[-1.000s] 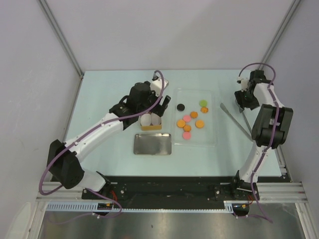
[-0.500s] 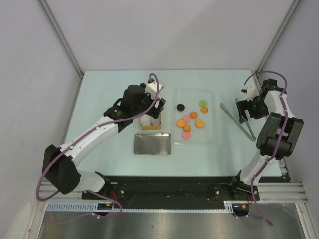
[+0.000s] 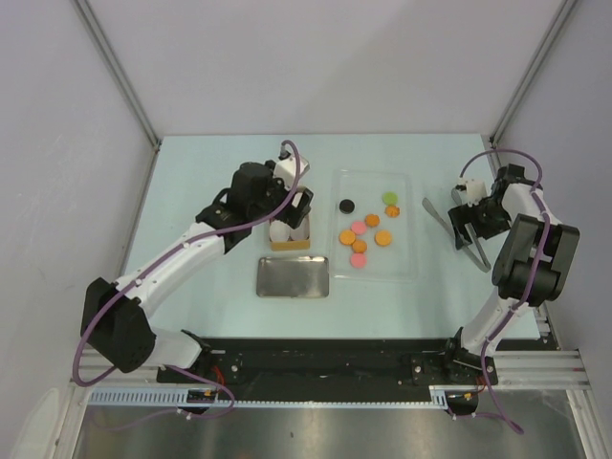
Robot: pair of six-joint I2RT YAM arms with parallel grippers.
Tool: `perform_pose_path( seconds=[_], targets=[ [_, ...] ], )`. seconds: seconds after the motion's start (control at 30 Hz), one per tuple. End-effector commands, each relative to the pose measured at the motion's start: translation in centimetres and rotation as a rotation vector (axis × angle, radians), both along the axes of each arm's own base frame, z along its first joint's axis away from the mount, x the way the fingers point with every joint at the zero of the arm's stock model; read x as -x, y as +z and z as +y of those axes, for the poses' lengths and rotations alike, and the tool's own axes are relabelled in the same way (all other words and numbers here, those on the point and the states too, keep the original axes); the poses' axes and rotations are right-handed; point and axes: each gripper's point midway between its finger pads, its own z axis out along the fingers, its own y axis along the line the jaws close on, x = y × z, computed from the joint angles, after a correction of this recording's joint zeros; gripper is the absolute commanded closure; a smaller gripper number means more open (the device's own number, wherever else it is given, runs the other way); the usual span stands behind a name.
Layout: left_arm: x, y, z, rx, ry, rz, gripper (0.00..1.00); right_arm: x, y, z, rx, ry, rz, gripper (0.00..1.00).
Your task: Pack the cookies
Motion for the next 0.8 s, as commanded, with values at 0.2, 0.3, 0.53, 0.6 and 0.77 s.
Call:
perform_pose_path(
  seconds=[0.2, 0.3, 0.53, 0.6, 0.77],
  targets=[
    [-0.8, 1.1, -0.1, 0.035, -0.032, -0.044, 0.13, -0.8, -2.7, -1.6, 0.055, 0.034, -0.009, 0.02],
    [-0.9, 1.2, -0.1, 0.036, -0.032, -0.043, 0.13, -0.9, -3.2, -1.7, 0.056, 0.045, -0.010, 0.03],
    [-1.2, 1.1, -0.1, 0.034, -0.029, -0.037, 0.13, -1.3, -3.9, -2.0, 0.066, 0.051, -0.011, 0.08],
    [-1.1, 1.0, -0.2, 0.035, -0.033, -0.035, 0.13, -1.5, -4.1, -2.1, 0.074, 0.052, -0.013, 0.10],
    [-1.3, 0.9, -0.2, 0.040, -0.029, -0.030, 0.13, -1.5, -4.9, -2.2, 0.080, 0.068, 0.004, 0.15]
  ],
)
